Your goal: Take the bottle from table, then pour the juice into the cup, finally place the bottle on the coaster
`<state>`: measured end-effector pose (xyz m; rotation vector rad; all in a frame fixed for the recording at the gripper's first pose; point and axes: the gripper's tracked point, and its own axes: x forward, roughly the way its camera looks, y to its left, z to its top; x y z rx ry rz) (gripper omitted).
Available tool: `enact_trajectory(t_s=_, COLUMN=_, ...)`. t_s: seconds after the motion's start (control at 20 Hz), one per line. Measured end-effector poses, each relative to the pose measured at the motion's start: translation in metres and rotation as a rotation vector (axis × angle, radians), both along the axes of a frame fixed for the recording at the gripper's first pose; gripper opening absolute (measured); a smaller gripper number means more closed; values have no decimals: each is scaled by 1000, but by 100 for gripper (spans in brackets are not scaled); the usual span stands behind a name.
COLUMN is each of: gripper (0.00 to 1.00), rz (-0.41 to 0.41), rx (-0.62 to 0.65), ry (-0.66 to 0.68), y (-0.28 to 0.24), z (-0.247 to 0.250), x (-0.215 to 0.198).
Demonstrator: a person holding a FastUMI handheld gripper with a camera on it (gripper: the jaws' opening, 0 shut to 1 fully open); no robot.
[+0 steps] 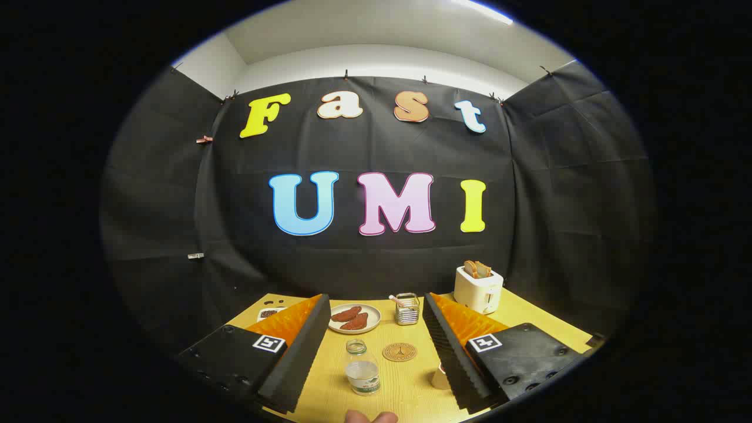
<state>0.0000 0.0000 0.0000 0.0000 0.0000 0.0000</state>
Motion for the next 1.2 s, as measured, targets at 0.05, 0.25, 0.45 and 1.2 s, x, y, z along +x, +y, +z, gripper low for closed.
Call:
enact_trajectory(t_s=0.05, gripper=97, rz=1, rx=1, ry=3, y=1, z=-1, x=-1)
enact_trajectory(t_s=0.25, gripper=97, rz=5, rx=2, ry=4, y=3, z=-1, x=0)
enact_trajectory(t_s=0.45, gripper=97, rz=4, rx=9, ry=6, y=4, z=-2, x=0)
enact_trajectory(t_s=1.2, gripper=97, rz=-15, rx=-17, ry=-22, y=13, z=-58, x=16)
